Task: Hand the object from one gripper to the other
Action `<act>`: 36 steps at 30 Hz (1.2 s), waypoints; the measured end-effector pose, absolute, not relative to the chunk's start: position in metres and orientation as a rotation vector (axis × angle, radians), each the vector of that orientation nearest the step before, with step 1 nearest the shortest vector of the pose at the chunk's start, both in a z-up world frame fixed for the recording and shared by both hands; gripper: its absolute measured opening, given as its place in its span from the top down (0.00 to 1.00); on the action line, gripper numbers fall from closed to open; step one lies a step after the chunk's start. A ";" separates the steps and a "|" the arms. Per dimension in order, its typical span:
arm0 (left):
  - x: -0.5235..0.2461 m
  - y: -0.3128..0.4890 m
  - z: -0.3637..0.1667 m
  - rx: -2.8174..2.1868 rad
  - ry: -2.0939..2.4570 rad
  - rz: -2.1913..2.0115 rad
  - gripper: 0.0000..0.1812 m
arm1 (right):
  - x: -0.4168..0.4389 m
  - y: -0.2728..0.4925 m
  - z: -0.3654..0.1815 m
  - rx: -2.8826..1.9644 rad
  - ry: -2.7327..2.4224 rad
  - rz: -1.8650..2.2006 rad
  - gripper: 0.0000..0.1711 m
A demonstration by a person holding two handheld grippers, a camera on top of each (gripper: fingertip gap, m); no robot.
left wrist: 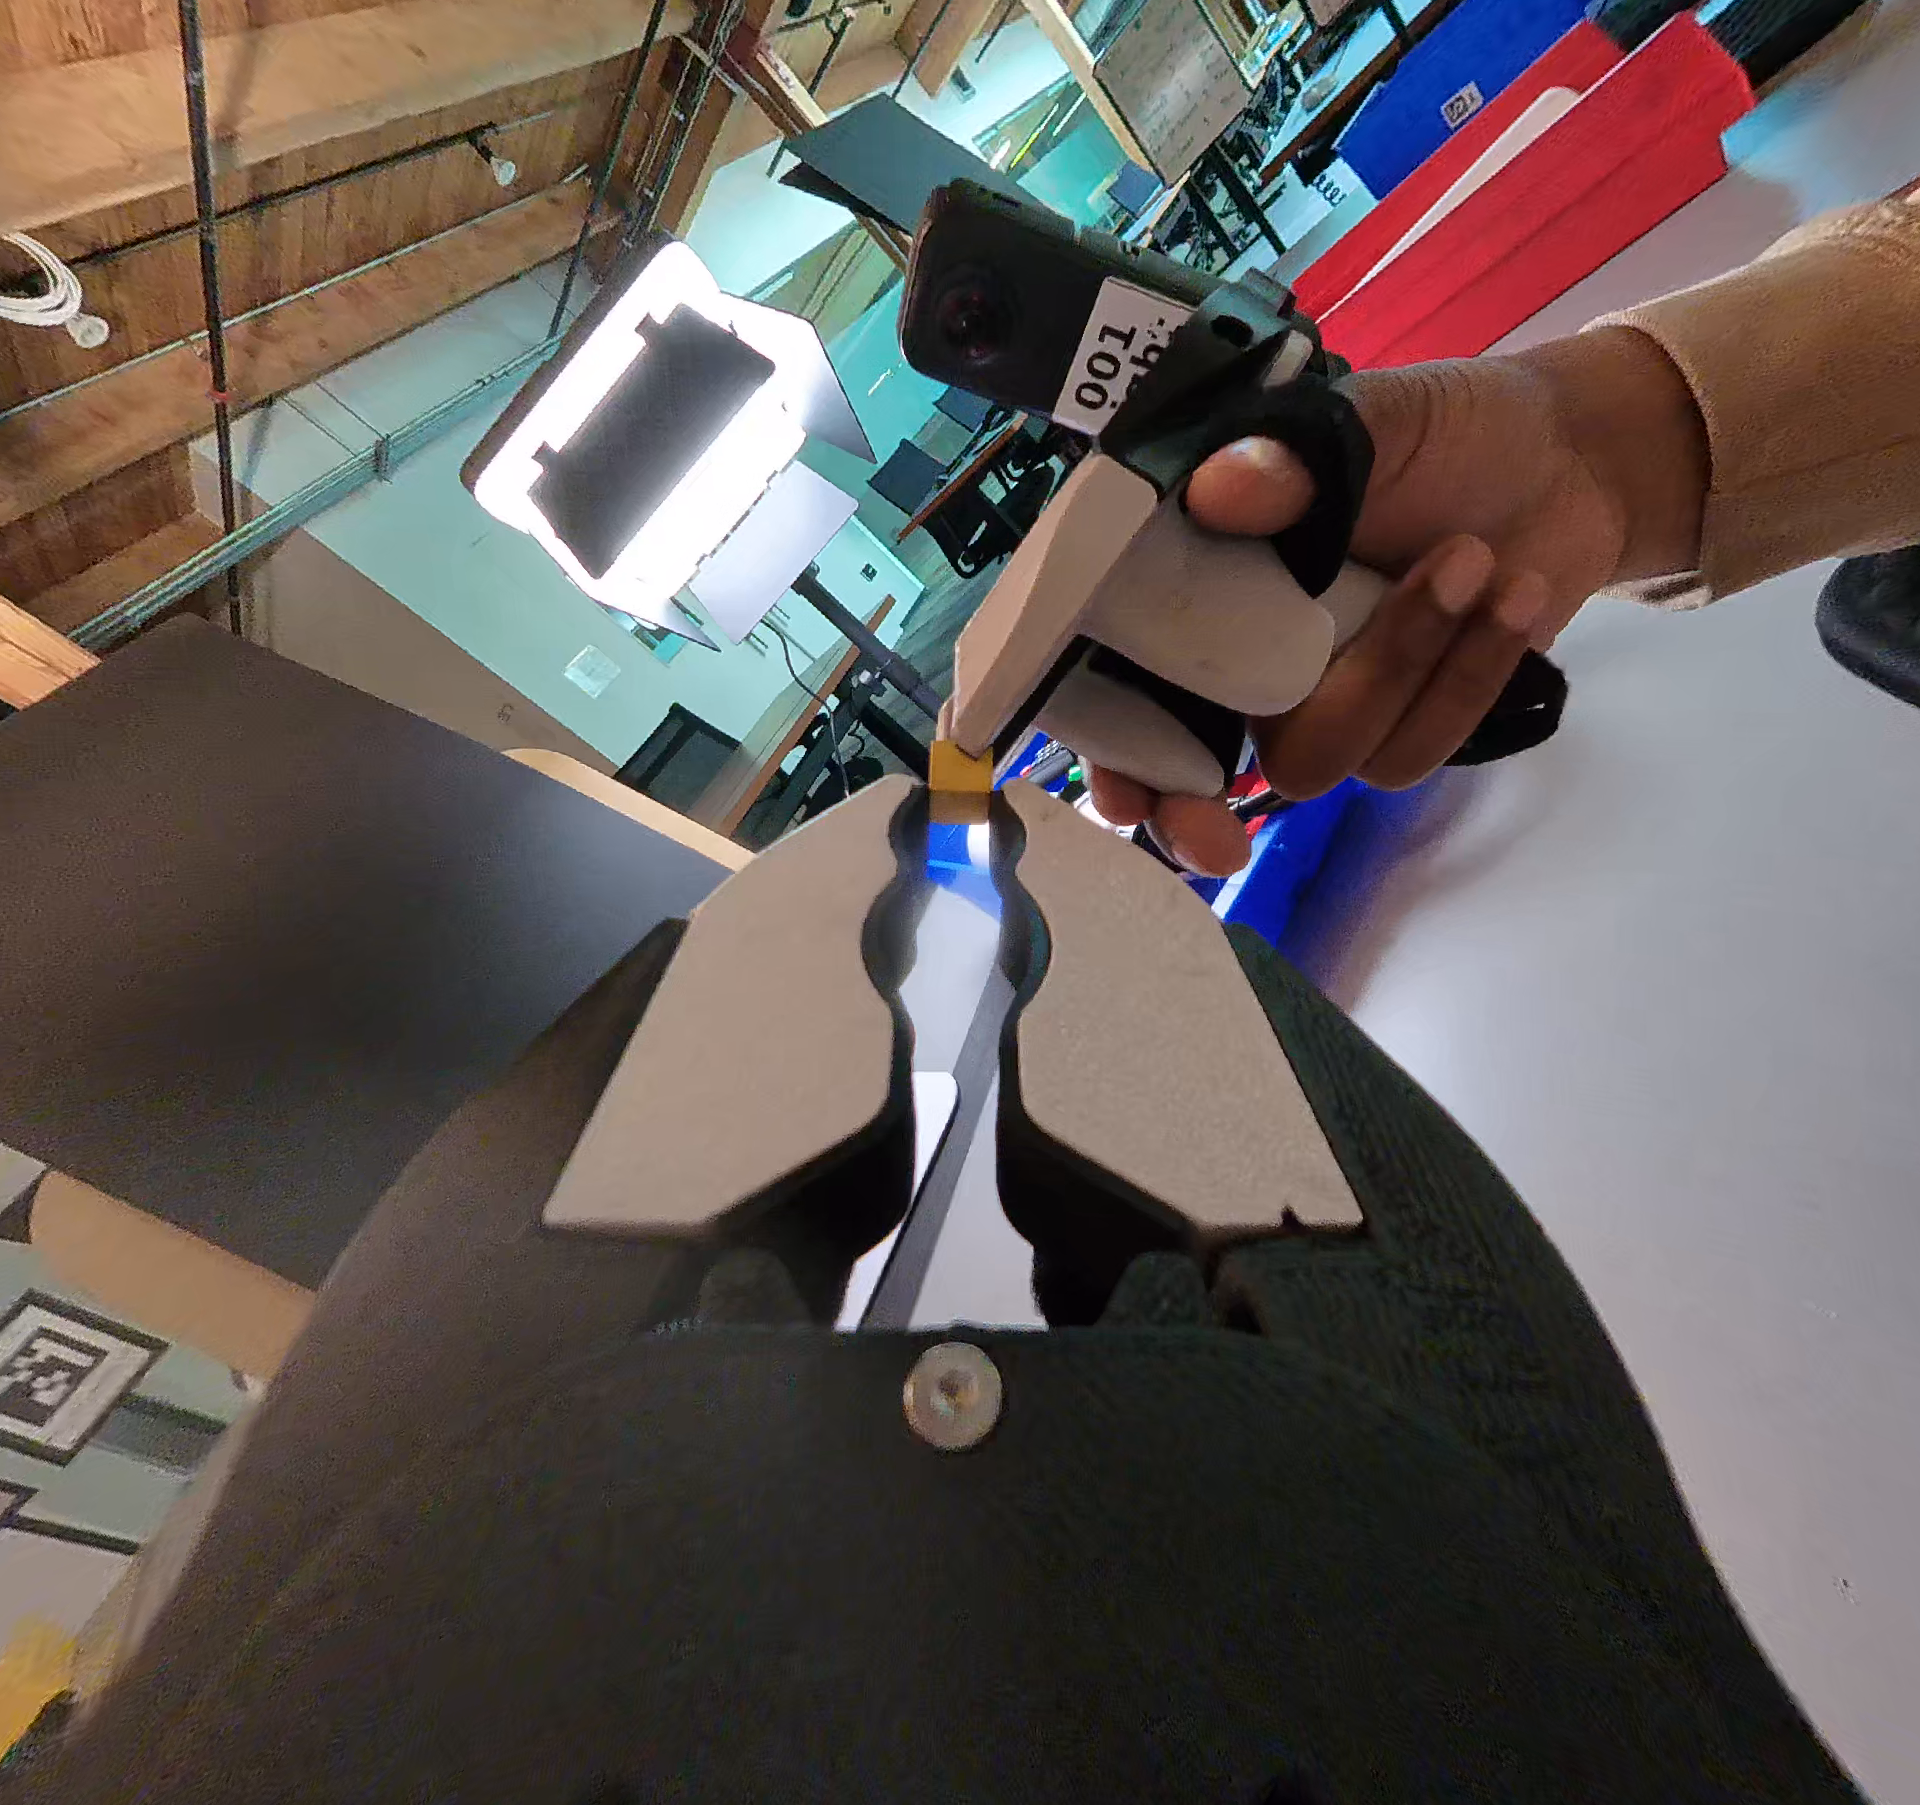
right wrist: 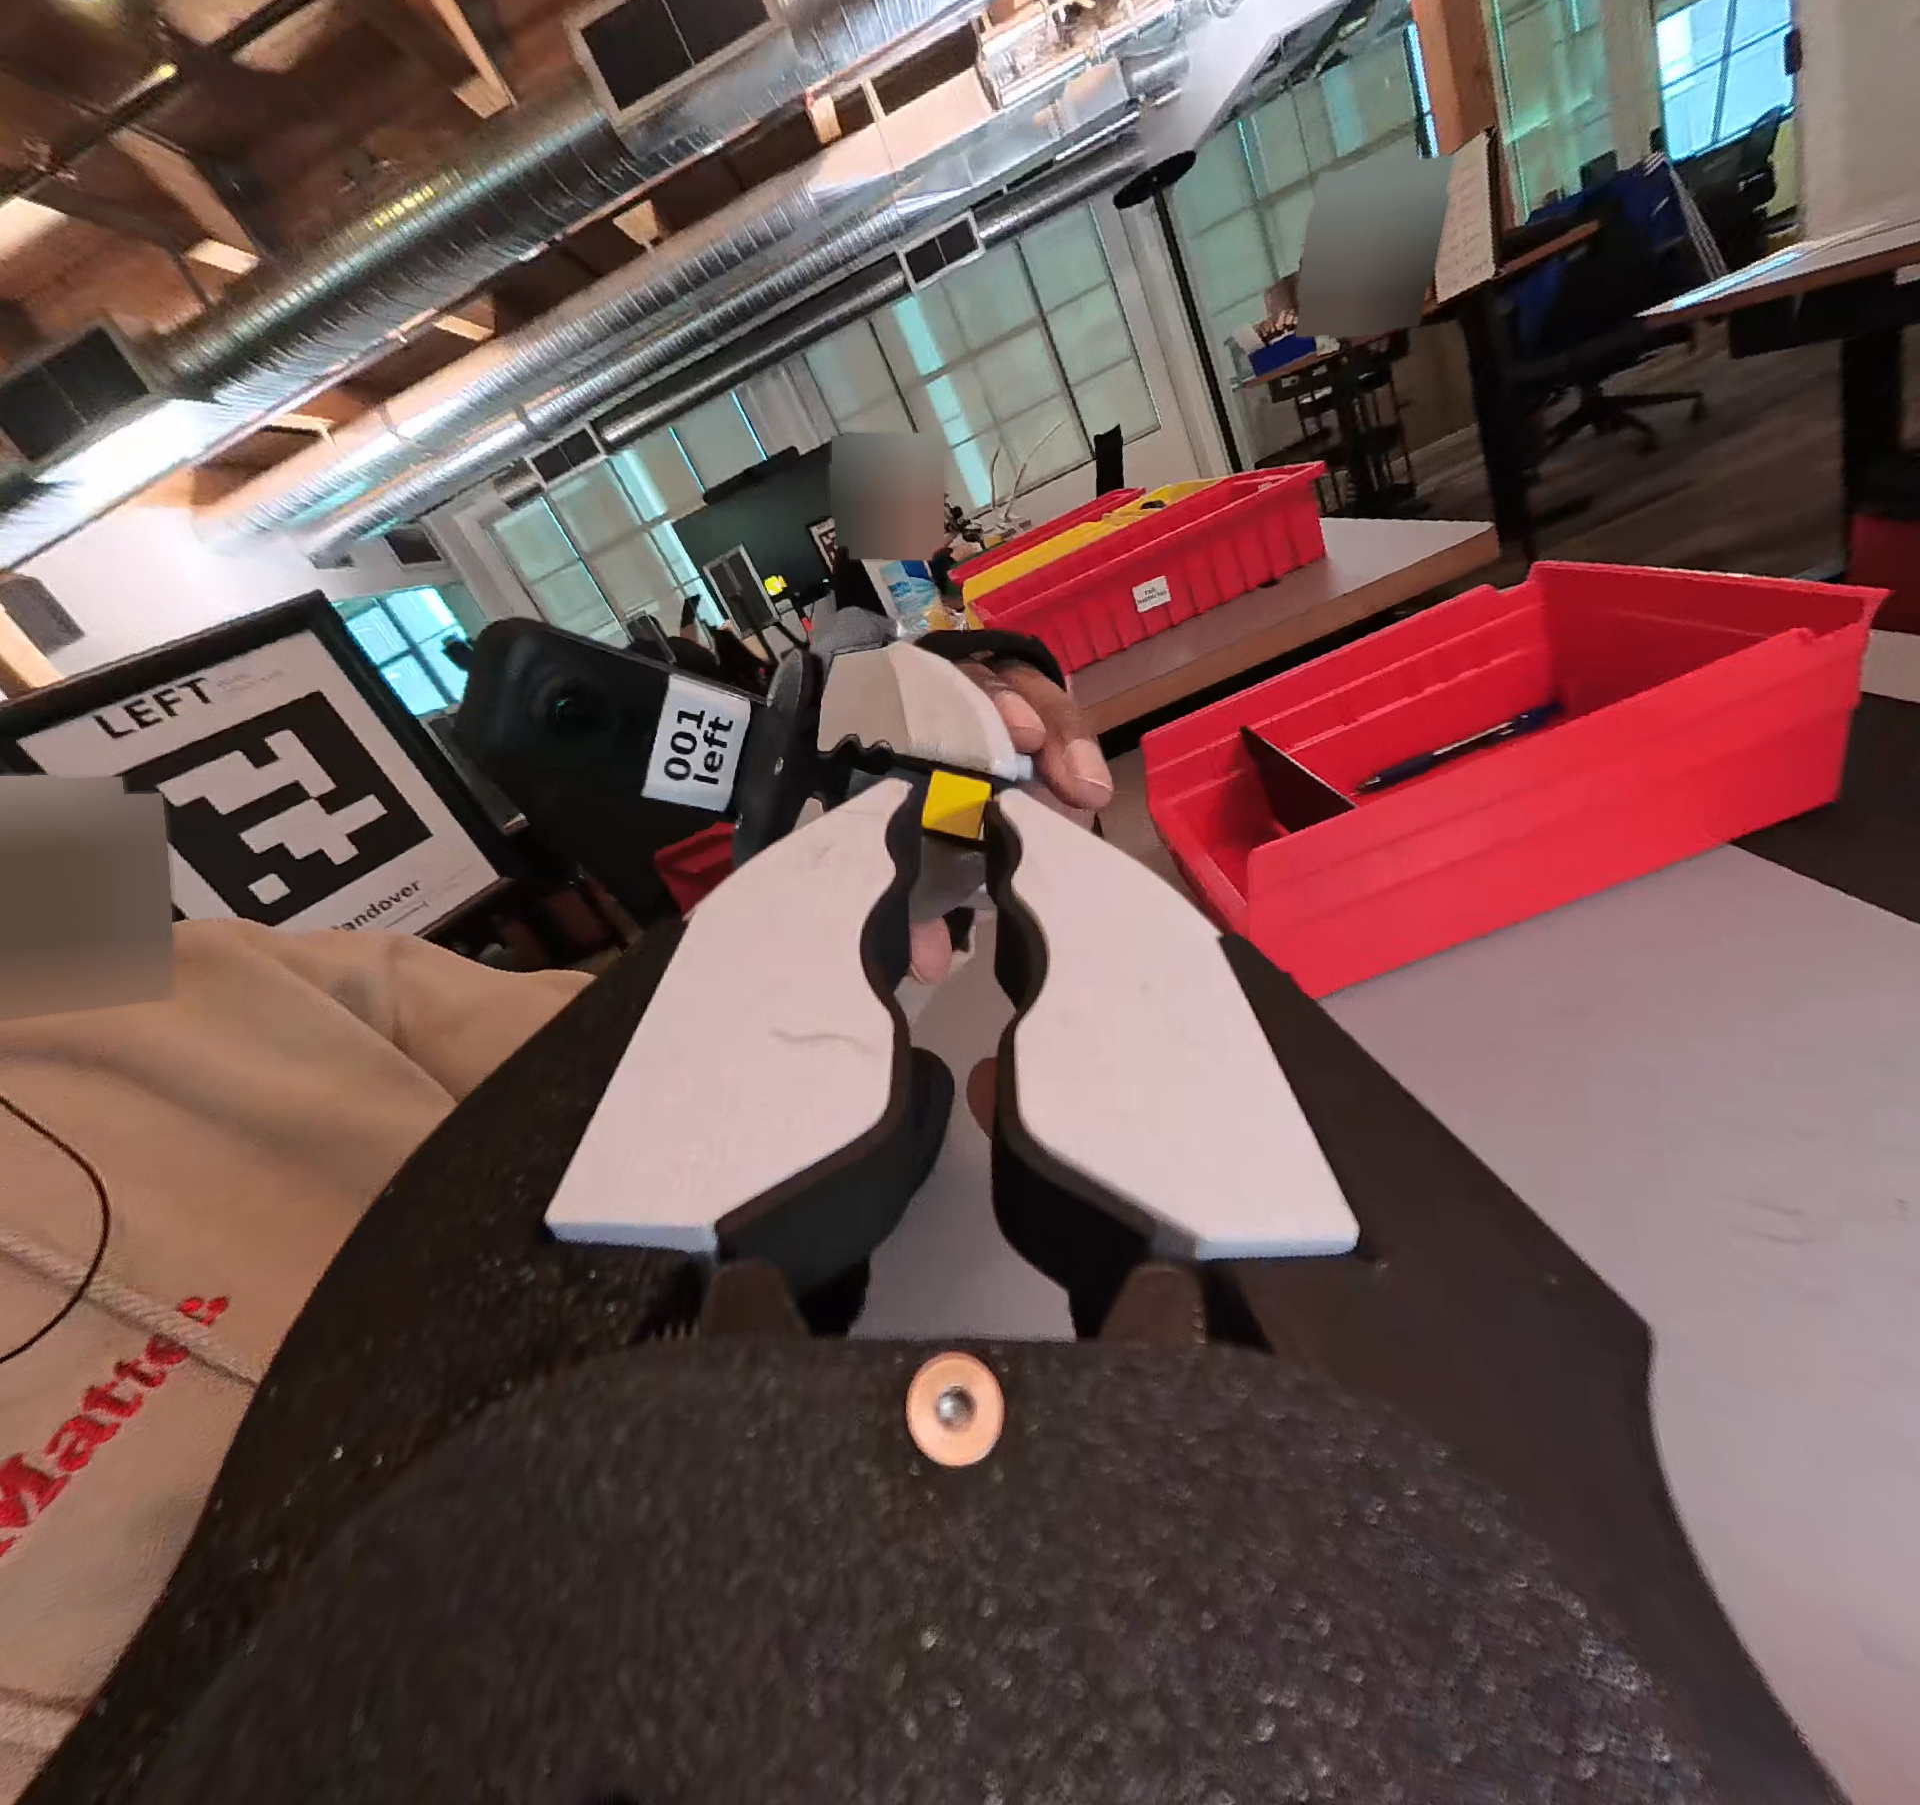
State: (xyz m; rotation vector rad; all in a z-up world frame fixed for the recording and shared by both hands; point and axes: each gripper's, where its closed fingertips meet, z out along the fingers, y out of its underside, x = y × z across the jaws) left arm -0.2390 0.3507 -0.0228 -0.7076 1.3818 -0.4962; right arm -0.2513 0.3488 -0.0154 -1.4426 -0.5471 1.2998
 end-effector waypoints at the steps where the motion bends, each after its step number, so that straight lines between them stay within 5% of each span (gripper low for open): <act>1: -0.239 0.351 -0.023 -0.721 1.377 -0.517 0.94 | -0.251 0.349 -0.017 -1.446 -0.563 1.278 0.94; 5: -0.243 0.354 -0.020 -0.914 1.320 -0.920 0.82 | -0.236 0.353 -0.013 -1.401 -0.707 0.857 0.94; 11: -0.243 0.352 -0.016 -1.247 1.159 -1.677 0.83 | -0.227 0.356 -0.020 -1.115 -1.043 -0.179 0.94; 21: -0.240 0.343 -0.027 -1.273 1.277 -1.598 0.94 | -0.246 0.349 -0.026 -0.932 -1.163 -0.499 0.94; 26: -0.243 0.340 -0.020 -1.131 1.306 -1.439 0.94 | -0.248 0.343 -0.018 -0.989 -1.103 -0.257 0.94; 36: -0.237 0.345 -0.019 -0.872 1.313 -0.821 0.94 | -0.243 0.345 -0.014 -1.428 -0.665 1.131 0.84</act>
